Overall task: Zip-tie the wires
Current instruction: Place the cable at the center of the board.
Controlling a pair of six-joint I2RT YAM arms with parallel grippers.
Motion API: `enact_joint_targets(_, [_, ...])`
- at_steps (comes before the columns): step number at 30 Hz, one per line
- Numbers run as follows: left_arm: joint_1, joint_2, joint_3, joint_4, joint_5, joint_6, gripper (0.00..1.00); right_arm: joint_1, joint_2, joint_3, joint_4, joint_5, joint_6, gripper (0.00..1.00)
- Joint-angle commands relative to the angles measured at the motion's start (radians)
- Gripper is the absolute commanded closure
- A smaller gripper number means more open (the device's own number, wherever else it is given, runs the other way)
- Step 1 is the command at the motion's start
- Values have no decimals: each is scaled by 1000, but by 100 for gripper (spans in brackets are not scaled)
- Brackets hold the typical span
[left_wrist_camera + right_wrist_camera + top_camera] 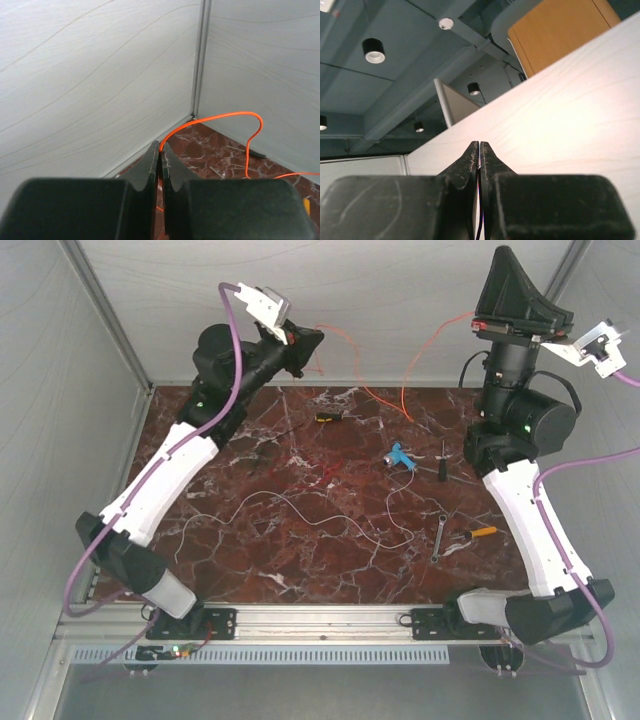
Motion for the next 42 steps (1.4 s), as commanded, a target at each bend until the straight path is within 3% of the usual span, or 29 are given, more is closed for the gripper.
enact_joint_targets(1, [6,-98,12,-146,-98,147,100,-27,-84,-107,6,64,54,100])
enact_joint_targets(8, [6,-260,-87,-389,-265,337,100,-67,-231,-272,-207,80,165,100])
enact_joint_targets(18, [4,-483,-255,-508,-688,516,100,-67,-316,-484,-363,-175,354,100])
enact_joint_targets(22, [5,-553,-337,-549,-772,532,100,-38,-317,-551,-376,-234,391,100])
enact_joint_targets(28, [70,-641,-591,-465,-807,573,100,124,-279,-601,-392,-208,319,100])
enact_joint_targets(34, [194,-647,-725,-405,-767,560,100,259,-228,-632,-404,-143,241,100])
enact_joint_targets(42, [207,-670,-873,-352,-682,507,100,281,-259,-793,-449,-27,183,100])
